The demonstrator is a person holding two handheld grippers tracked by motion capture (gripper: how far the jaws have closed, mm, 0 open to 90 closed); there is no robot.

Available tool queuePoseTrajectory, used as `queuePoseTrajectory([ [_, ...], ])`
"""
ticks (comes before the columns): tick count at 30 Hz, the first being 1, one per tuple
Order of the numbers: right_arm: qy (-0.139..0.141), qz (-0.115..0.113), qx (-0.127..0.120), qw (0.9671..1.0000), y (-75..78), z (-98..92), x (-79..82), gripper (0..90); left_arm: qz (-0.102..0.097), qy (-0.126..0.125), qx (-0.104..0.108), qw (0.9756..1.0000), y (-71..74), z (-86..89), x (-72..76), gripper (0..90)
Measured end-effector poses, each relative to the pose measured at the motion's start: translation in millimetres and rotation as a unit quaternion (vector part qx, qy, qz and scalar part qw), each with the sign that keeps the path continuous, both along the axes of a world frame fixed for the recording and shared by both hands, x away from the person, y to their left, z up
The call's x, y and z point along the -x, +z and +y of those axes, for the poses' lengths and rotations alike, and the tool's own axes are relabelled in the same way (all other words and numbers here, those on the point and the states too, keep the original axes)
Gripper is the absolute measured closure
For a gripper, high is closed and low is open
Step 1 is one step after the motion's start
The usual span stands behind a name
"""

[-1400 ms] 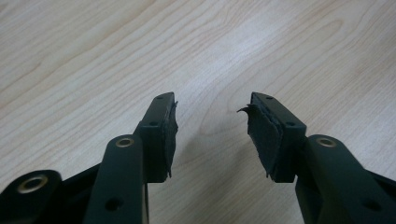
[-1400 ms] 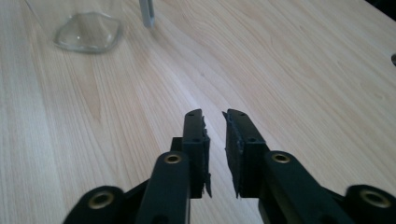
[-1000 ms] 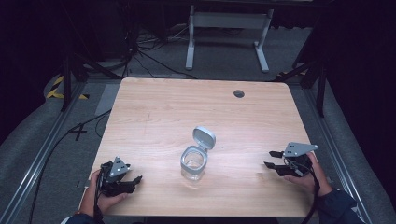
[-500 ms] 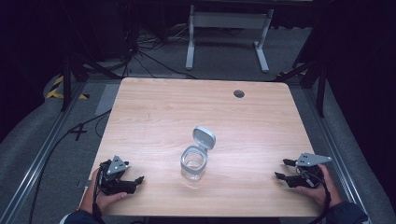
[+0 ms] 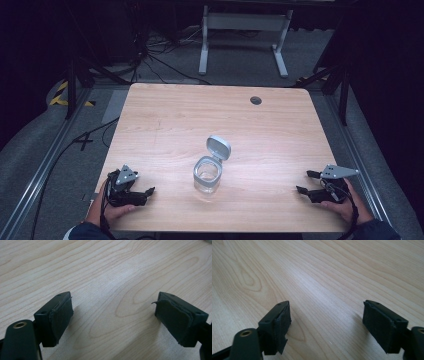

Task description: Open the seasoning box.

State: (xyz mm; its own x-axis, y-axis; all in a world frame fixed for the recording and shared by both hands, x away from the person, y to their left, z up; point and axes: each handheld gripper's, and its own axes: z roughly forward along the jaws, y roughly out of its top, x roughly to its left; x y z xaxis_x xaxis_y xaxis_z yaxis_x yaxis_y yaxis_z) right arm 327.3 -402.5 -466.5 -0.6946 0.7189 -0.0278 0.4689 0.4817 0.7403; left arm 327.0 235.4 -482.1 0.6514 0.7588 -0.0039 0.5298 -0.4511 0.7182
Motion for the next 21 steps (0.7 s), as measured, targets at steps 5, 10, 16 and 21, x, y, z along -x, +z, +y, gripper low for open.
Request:
queuePoseTrajectory([
  [5, 0.007, 0.001, 0.002, 1.0000, -0.3, 0.7, -0.2, 18.6, 0.002, 0.008, 0.002, 1.0000, 0.0, -0.4, 0.4, 15.0],
  [10, 0.005, 0.002, 0.002, 1.0000, -0.3, 0.8, -0.2, 18.2, 0.002, 0.012, 0.003, 0.9999, -0.1, -0.3, 0.5, 15.0],
  [16, 0.004, 0.003, 0.001, 1.0000, -0.5, 1.1, 0.0, 18.1, 0.003, 0.013, 0.005, 0.9999, -0.4, -0.4, 0.6, 15.0],
  [21, 0.006, 0.000, 0.004, 1.0000, -0.7, 0.9, -0.4, 18.1, 0.005, 0.014, 0.006, 0.9999, -0.4, -0.6, 0.4, 14.9],
])
